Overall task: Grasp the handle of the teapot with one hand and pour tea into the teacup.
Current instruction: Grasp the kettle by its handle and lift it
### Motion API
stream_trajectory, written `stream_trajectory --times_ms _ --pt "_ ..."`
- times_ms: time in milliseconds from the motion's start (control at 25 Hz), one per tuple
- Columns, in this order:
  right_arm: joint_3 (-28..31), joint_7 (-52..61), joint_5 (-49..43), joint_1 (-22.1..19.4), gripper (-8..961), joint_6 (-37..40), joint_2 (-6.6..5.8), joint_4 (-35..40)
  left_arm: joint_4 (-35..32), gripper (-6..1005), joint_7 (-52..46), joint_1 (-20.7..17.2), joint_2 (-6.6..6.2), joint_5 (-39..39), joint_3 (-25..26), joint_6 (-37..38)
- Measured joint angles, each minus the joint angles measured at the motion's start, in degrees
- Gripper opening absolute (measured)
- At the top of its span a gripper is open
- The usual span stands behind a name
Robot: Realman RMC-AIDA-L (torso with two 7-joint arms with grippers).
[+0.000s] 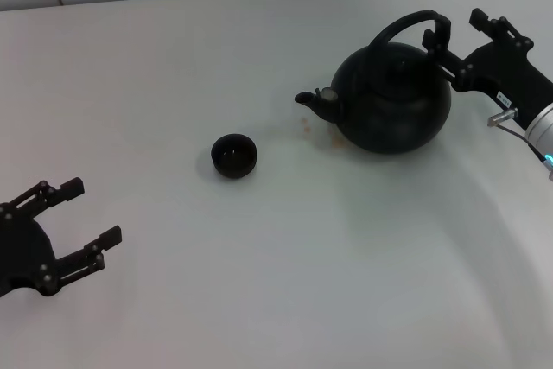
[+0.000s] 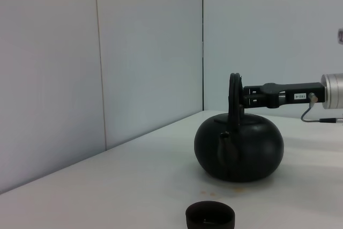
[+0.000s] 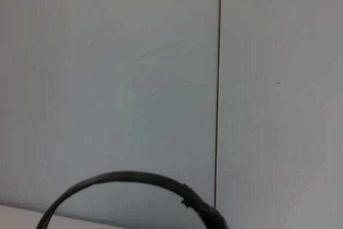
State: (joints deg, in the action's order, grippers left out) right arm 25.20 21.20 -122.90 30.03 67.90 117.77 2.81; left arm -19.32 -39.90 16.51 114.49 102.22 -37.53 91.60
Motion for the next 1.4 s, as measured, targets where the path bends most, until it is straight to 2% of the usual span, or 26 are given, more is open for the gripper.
stream_trajectory --times_ms 640,840,1080,1200,1400 --pt "-1.87 1.35 0.03 -0.15 621 -0.33 0.0 -0.01 -0.1 805 -0.01 0.2 0.49 -0.04 0.54 -0.7" --pt "-2.09 1.42 0.04 0.02 375 -0.33 0.0 -0.01 -0.1 805 0.0 0.2 0.48 -0.07 0.69 -0.67" --pt "-2.24 2.15 0.3 0.21 138 0.29 0.11 -0.17 0.19 805 0.43 0.19 0.47 -0.1 0.76 -0.66" --pt "-1.92 2.47 0.53 0.11 69 2.05 0.25 -0.11 0.21 805 0.45 0.19 0.47 -0.1 0.8 -0.66" --pt "-1.76 5.21 0.74 -0.13 68 5.73 0.03 0.48 0.24 805 0.47 0.19 0.47 -0.1 0.8 -0.66"
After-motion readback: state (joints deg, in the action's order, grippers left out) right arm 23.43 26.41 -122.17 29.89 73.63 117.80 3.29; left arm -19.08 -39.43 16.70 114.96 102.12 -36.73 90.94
